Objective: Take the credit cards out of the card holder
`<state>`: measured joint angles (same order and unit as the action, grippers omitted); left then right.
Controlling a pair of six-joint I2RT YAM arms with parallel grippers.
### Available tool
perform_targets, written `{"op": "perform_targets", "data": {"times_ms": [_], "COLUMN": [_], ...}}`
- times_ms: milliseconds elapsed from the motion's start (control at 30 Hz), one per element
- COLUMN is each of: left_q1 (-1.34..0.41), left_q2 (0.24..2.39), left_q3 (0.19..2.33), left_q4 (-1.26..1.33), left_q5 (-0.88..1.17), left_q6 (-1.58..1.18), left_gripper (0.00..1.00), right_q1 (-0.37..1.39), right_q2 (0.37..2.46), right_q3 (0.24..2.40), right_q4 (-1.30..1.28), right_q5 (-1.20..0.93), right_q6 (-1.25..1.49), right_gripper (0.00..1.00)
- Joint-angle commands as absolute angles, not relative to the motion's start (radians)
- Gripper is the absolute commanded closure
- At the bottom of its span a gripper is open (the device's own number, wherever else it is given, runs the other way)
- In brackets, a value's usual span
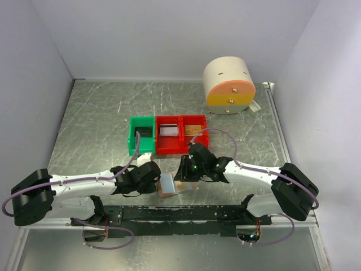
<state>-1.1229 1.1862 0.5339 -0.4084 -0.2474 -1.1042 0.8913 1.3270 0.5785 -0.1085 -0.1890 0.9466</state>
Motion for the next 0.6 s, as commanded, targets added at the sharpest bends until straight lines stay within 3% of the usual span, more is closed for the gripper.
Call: {"op": "perform_targets", "data": {"times_ms": [0,33,100,167,200,233,367,567], "left_q1": [-1.12,-1.12,-1.12,-1.12,-1.12,-1.12,-1.12,-1.12], "left_q2": [1.19,1.19,1.187,1.17,1.154,1.135,1.054,1.074], "left_q3": [0.548,0.551,0.565,0.59,0.609,0.626,0.707,0.753], "left_q4": [-0.392,-0.4,-0.43,-0.473,-0.5,-0.533,-0.59,-0.441], "left_q5": [-0.246,-0.25,-0.262,-0.274,-0.283,-0.293,-0.322,-0.226], "left_q6": [-1.093,-1.096,-1.104,-1.107,-1.109,-1.111,-1.091,-0.987], "left_gripper": [0.93,0.91,0.78,0.47,0.35,0.3,0.24,0.24], "right_q1": [0.895,0.895,0.896,0.895,0.896,0.895,0.896,0.896], "right_q2": [1.293,1.292,1.294,1.302,1.31,1.318,1.333,1.342], "right_q3": [0.584,0.595,0.614,0.628,0.633,0.639,0.634,0.621], "right_q4": [-0.127,-0.168,-0.246,-0.287,-0.296,-0.3,-0.277,-0.258], "right_q5": [-0.159,-0.121,-0.054,-0.02,-0.018,-0.017,-0.041,-0.039], "right_q6": [0.964,0.956,0.943,0.925,0.917,0.91,0.907,0.917], "right_gripper": [0.62,0.61,0.59,0.58,0.58,0.58,0.58,0.58]}}
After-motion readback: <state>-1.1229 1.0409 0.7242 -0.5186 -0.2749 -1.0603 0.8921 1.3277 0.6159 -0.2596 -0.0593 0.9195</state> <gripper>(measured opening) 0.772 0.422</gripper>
